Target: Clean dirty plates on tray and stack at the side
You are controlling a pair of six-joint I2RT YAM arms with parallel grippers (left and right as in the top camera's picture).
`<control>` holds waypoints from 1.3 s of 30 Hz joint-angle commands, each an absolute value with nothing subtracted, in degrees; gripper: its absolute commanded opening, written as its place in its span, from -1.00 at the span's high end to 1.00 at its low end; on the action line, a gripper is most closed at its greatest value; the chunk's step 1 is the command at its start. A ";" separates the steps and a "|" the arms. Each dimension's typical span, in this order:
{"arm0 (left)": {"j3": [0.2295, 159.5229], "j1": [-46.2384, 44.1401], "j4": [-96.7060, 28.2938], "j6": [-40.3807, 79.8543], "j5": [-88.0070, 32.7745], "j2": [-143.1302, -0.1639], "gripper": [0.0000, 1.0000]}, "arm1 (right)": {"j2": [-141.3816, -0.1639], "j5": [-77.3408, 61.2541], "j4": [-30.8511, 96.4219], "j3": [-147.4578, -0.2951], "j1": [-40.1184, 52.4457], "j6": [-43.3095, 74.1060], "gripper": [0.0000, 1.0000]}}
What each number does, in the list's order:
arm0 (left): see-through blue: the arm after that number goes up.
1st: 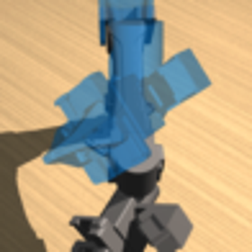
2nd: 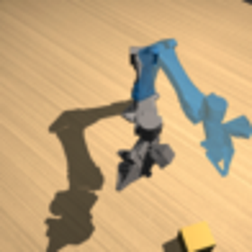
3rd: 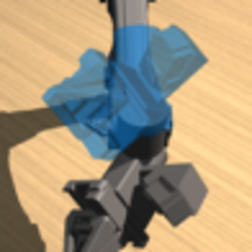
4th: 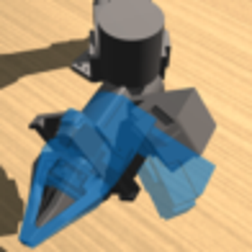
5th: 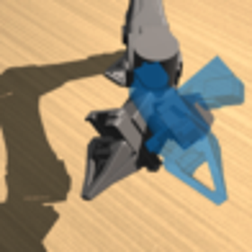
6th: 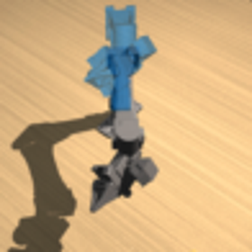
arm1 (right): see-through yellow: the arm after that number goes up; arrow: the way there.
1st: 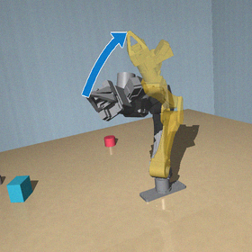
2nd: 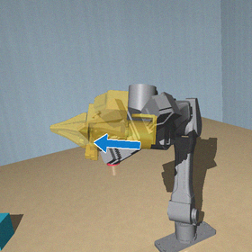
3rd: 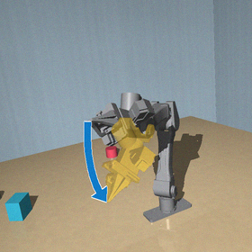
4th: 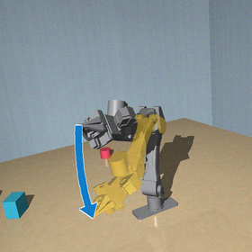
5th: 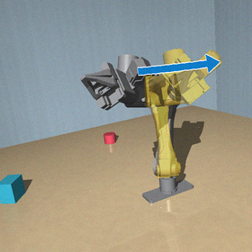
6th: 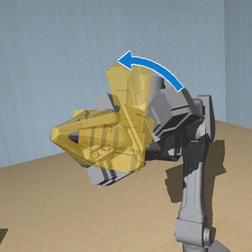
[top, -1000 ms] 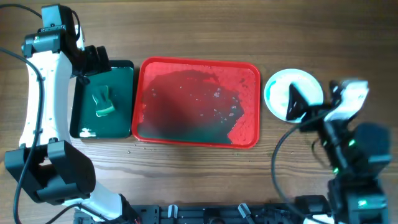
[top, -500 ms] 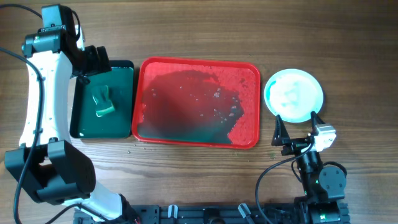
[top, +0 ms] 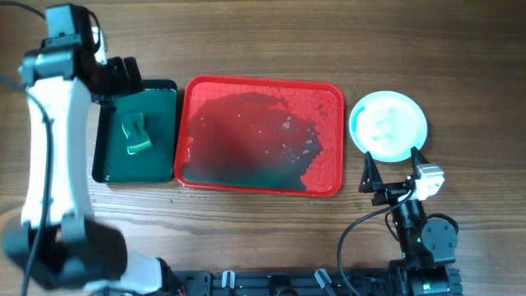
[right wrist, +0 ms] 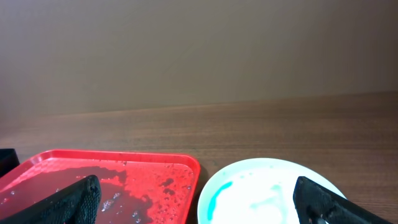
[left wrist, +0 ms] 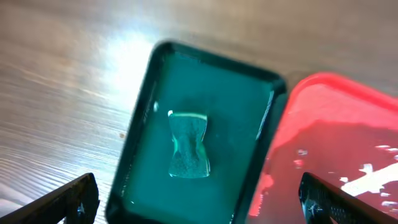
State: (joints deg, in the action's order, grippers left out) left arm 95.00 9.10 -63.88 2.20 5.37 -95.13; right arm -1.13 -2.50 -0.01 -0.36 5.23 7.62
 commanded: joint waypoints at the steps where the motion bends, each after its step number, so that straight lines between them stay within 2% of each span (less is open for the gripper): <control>1: 95.42 8.45 -62.72 1.48 7.77 -81.03 -1.00 | -1.19 -1.76 -0.21 -0.30 5.61 7.66 -1.00; 2: 94.89 8.45 -61.41 1.50 7.55 -78.67 -1.00 | -1.19 -1.74 -0.21 -0.30 5.61 7.66 -1.00; 5: 81.25 8.45 -44.66 1.52 3.29 -64.27 -1.00 | -1.19 -1.76 -0.21 -0.30 5.61 7.64 -0.99; 9: 50.35 8.38 -15.77 1.45 -5.15 -44.34 -1.00 | -1.19 -1.76 -0.21 -0.30 5.61 7.64 -0.99; 12: 30.30 6.50 -2.15 0.34 -5.13 -31.42 -1.00 | -1.19 -1.76 -0.21 -0.30 5.61 7.64 -1.00; 16: 12.23 4.84 9.45 -0.73 -5.08 -18.13 -1.00 | -1.19 -1.74 -0.21 -0.30 5.61 7.64 -1.00; 22: 1.67 1.56 10.02 -8.86 -4.78 -6.72 -1.00 | -1.19 -1.76 -0.21 -0.30 5.61 7.66 -0.99; 25: 0.32 1.65 4.86 -8.84 -3.79 -3.68 -1.00 | -1.19 -1.76 -0.21 -0.30 5.61 7.64 -0.99; 30: 0.32 1.72 -4.14 -8.82 -2.52 -0.32 -1.00 | -1.19 -1.76 -0.21 -0.30 5.61 7.66 -0.99; 39: 0.32 1.72 -4.36 -8.60 -2.52 -0.32 -1.00 | -1.19 -1.76 -0.21 -0.30 5.61 7.64 -0.99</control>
